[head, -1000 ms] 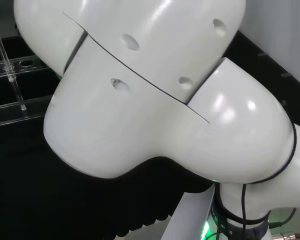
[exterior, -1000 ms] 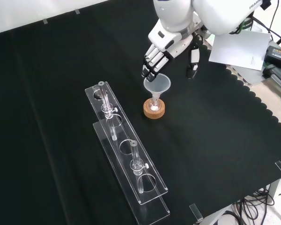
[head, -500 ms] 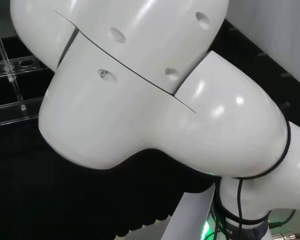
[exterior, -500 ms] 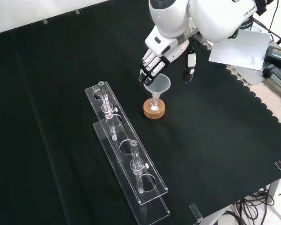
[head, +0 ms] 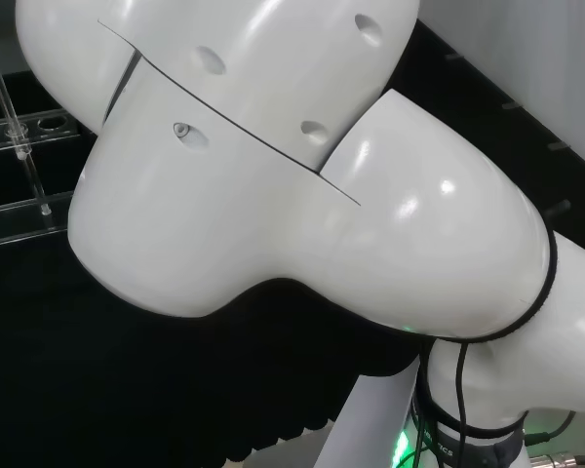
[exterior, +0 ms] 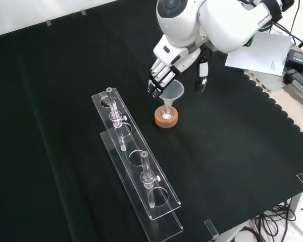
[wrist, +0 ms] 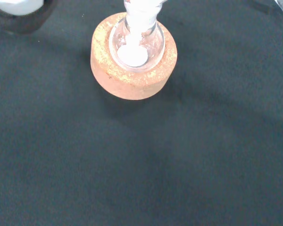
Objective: Remove the funnel from the round-bottom flask.
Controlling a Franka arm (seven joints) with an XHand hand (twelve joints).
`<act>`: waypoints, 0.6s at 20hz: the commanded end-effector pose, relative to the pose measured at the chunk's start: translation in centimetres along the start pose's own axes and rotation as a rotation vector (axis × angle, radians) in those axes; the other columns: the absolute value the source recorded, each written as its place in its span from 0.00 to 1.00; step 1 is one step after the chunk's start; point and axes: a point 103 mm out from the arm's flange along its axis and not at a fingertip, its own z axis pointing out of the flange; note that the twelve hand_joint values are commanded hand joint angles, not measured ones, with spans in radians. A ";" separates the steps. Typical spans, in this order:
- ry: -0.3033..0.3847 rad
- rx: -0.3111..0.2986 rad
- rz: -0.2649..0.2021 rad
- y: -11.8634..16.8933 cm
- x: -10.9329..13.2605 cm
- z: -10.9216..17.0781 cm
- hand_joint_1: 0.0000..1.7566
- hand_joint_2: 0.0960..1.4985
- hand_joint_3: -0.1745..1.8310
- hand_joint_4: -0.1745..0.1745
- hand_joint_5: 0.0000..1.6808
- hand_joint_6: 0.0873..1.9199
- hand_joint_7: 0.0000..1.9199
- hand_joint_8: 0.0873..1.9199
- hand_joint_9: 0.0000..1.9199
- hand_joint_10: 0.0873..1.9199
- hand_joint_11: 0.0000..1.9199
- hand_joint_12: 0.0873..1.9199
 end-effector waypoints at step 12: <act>0.007 0.020 0.002 2.3 -0.4 1.2 0.41 0.40 0.24 0.36 0.03 0.00 0.00 0.12 0.04 0.43 0.21 0.75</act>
